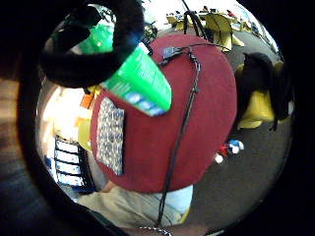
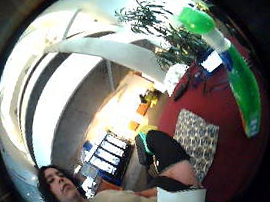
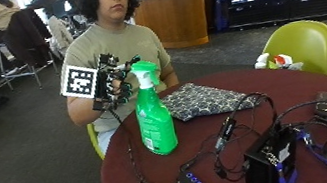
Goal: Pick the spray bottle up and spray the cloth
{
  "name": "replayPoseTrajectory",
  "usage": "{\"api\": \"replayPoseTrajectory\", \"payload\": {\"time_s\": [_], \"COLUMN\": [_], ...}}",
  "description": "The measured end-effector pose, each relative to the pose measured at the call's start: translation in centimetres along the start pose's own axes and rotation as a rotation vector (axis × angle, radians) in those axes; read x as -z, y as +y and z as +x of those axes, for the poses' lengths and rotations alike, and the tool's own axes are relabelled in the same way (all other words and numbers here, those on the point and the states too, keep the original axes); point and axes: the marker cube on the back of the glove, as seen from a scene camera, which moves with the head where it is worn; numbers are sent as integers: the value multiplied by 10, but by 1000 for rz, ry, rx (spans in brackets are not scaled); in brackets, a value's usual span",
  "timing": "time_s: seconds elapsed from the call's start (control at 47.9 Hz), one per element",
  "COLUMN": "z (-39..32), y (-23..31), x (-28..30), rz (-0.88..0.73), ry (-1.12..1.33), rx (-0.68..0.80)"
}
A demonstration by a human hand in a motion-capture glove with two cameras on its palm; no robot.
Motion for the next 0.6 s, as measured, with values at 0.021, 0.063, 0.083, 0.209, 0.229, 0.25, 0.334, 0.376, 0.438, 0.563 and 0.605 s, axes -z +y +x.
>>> {"api": "replayPoseTrajectory", "payload": {"time_s": [0.021, 0.063, 0.083, 0.209, 0.229, 0.25, 0.334, 0.376, 0.438, 0.563, 0.605], "z": [3, 10, 12, 19, 20, 21, 25, 28, 30, 33, 36], "y": [-6, -15, -19, -55, -61, -67, -81, -86, -96, -118, -124], "x": [-2, -5, -7, -20, -23, -26, -36, -40, -45, -53, -55], "rz": [12, -1, -13, 63, 89, 101, 89, 80, 95, 164, 159], "ry": [-15, -44, -57, -126, -130, -130, -118, -111, -93, -71, -74], "rx": [11, 30, 22, -36, -45, -54, -56, -21, 24, -31, -18]}}
